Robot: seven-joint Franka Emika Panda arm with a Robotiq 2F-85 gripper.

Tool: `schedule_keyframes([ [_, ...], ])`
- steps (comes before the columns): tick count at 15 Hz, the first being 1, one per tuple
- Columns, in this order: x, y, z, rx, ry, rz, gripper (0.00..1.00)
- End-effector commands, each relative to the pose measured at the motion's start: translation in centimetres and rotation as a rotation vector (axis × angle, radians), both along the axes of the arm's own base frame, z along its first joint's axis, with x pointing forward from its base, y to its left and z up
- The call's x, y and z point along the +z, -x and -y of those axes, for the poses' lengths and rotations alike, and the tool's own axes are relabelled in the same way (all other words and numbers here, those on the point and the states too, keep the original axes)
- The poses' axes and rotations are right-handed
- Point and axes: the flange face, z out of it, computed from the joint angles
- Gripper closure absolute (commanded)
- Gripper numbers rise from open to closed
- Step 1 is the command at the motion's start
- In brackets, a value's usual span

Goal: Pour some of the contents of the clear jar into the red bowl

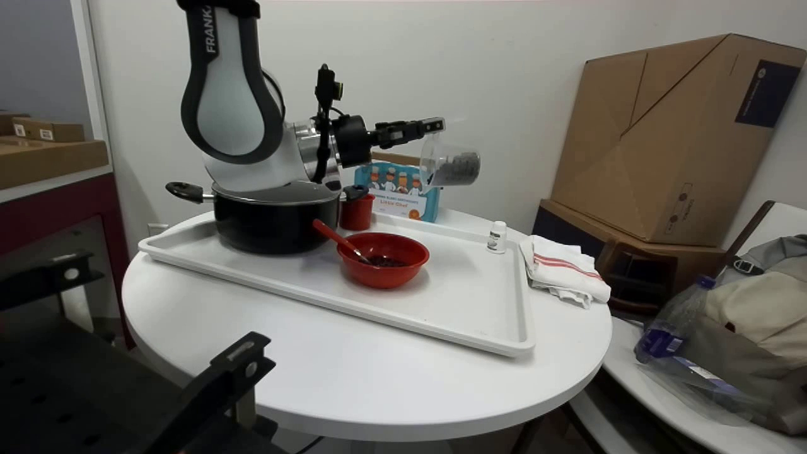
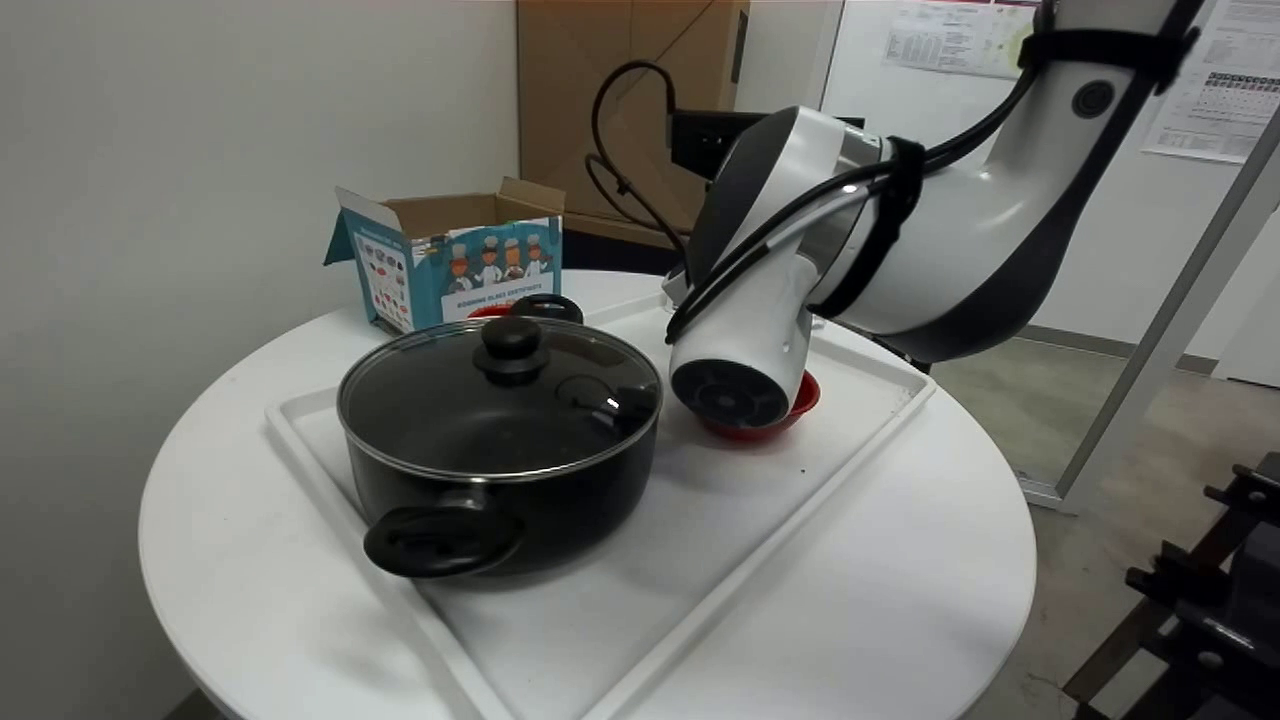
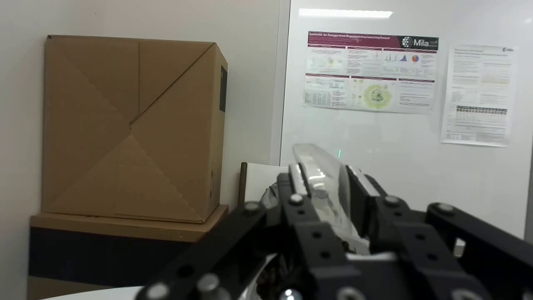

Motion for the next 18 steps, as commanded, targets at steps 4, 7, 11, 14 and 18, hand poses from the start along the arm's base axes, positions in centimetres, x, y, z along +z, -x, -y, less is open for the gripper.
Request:
schedule_keyframes([
  [4,-0.2,0.0,-0.5,0.047,0.042,0.041,0.88],
  [7,-0.5,0.2,-0.7,0.069,0.063,0.045,0.88],
  [11,-0.7,0.2,-0.8,0.035,0.059,0.028,0.88],
  [14,-0.3,-0.5,-0.2,-0.027,0.036,0.029,0.89],
  [18,0.6,-1.8,1.6,-0.177,-0.015,0.047,0.89],
])
